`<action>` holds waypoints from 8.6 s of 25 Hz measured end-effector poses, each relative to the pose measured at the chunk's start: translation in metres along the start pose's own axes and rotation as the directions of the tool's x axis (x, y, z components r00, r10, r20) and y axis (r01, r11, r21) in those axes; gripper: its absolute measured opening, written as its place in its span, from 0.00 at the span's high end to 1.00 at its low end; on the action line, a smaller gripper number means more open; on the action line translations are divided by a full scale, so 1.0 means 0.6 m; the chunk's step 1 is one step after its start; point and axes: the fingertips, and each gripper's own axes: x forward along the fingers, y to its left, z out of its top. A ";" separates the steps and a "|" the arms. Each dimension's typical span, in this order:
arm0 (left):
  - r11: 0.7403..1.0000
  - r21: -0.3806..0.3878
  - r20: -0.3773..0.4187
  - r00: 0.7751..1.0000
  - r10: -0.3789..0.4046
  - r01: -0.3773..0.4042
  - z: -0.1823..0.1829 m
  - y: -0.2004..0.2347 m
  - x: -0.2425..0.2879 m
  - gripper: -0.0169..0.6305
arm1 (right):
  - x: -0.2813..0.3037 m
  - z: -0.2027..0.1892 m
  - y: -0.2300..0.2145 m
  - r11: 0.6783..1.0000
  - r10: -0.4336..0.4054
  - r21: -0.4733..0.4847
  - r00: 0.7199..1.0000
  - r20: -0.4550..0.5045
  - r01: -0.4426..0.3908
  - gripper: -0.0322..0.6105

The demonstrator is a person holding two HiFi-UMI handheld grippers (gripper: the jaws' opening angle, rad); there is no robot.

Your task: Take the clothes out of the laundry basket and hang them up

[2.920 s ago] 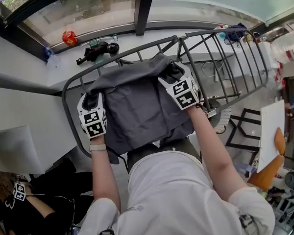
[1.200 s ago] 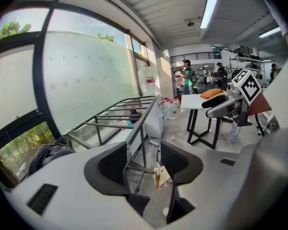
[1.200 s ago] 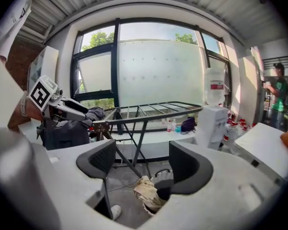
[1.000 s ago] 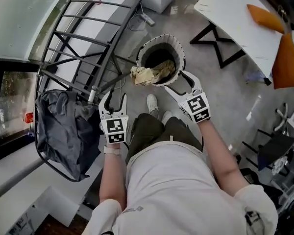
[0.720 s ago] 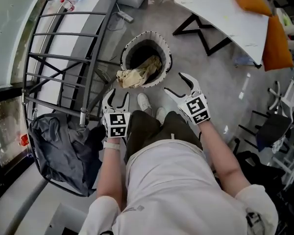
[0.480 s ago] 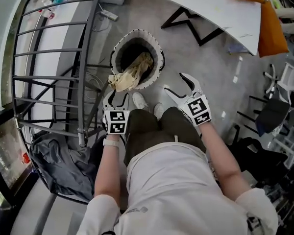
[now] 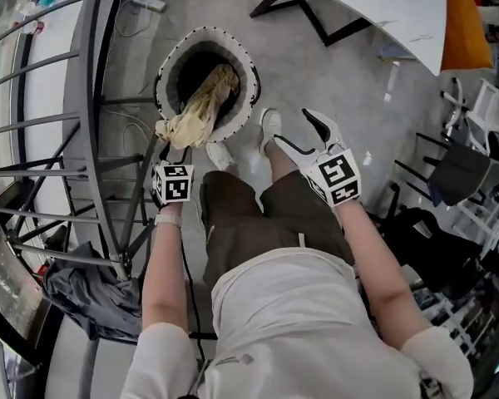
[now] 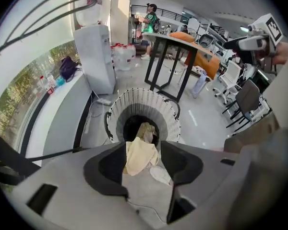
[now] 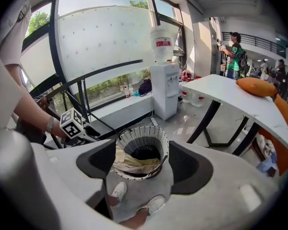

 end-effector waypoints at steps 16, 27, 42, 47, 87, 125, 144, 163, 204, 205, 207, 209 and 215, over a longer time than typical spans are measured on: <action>0.990 -0.127 -0.232 0.972 0.034 -0.065 -0.124 0.031 0.279 0.59 | 0.108 -0.094 -0.071 0.996 0.085 0.016 0.988 -0.132 -0.083 0.42; 0.941 -0.333 -0.227 0.974 -0.019 -0.059 -0.158 0.046 0.312 0.77 | 0.100 -0.126 -0.085 0.997 0.060 0.065 0.985 -0.159 -0.050 0.42; 0.986 -0.165 -0.129 0.991 -0.025 0.003 -0.068 0.015 0.160 0.92 | 0.053 -0.042 -0.051 0.997 0.026 0.072 0.998 -0.054 -0.022 0.42; 0.985 -0.173 -0.005 1.000 -0.003 0.002 -0.005 0.017 0.067 0.93 | 0.019 -0.020 -0.031 0.997 0.002 0.080 1.000 -0.015 -0.001 0.42; 0.953 -0.153 0.881 0.401 0.252 -0.262 0.424 0.094 -0.847 0.94 | 0.080 0.241 0.234 0.957 0.254 -0.196 0.945 0.205 -0.214 0.42; 0.150 -0.879 0.161 0.014 0.987 -0.453 -0.085 -0.050 -1.035 0.94 | -0.115 0.672 0.405 0.706 0.670 -0.656 0.554 0.494 -0.269 0.93; 0.142 -0.877 0.169 -0.018 0.985 -0.458 -0.171 0.261 -1.105 0.94 | -0.029 0.911 0.721 0.668 0.718 -0.704 0.456 0.526 -0.240 0.94; 0.142 -0.923 0.095 0.144 0.985 -0.357 -0.322 0.578 -1.048 0.94 | 0.225 0.929 0.930 0.604 0.633 -0.778 0.697 0.337 -0.171 0.93; 0.275 -0.891 0.127 0.383 0.915 -0.360 -0.209 0.367 -0.859 0.59 | 0.162 0.631 0.767 0.442 0.764 -0.695 0.644 -0.039 -0.566 0.50; 0.284 -0.890 0.143 0.372 0.917 -0.358 -0.196 0.350 -0.861 0.59 | 0.143 0.627 0.759 0.434 0.781 -0.689 0.624 -0.034 -0.580 0.50; 0.309 -0.885 0.180 0.358 0.916 -0.347 -0.167 0.314 -0.862 0.59 | 0.104 0.617 0.742 0.414 0.812 -0.681 0.583 -0.024 -0.604 0.50; 0.337 -0.880 0.218 0.345 0.913 -0.335 -0.138 0.278 -0.865 0.59 | 0.065 0.605 0.723 0.389 0.839 -0.685 0.545 -0.014 -0.616 0.50; 0.410 -0.846 0.333 0.263 0.906 -0.342 -0.055 0.173 -0.902 0.59 | -0.026 0.563 0.659 0.326 0.885 -0.713 0.466 -0.001 -0.621 0.50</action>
